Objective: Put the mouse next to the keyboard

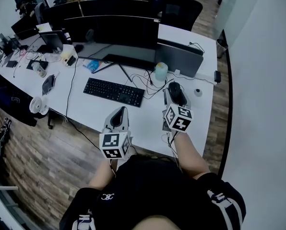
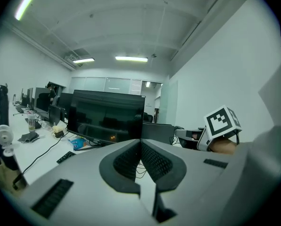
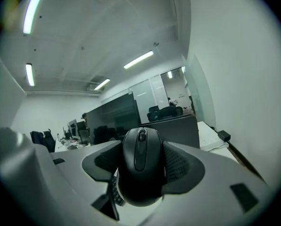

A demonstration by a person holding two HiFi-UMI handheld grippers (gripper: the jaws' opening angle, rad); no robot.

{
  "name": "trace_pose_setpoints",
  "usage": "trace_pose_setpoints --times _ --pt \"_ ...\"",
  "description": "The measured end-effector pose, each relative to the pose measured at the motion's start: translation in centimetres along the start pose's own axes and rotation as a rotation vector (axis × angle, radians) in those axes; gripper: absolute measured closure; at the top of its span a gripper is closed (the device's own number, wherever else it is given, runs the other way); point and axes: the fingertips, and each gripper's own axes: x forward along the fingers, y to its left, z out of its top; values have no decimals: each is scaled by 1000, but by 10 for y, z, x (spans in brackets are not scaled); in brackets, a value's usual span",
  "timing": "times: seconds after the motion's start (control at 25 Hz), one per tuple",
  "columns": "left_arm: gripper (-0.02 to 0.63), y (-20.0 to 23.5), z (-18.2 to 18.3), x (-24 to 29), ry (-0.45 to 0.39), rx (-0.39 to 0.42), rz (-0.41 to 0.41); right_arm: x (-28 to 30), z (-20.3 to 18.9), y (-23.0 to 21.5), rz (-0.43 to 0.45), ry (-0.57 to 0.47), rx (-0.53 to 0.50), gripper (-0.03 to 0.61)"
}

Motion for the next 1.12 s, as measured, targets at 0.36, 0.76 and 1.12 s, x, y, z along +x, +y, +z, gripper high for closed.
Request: trace_pose_setpoints --times 0.36,0.76,1.12 --pt "601 67 9 45 12 -7 -73 85 -58 5 -147 98 -61 293" --pt "601 123 7 84 38 13 -141 153 -151 7 -275 262 -37 293" --pt "601 147 -7 107 81 -3 -166 174 -222 12 -325 436 -67 291"
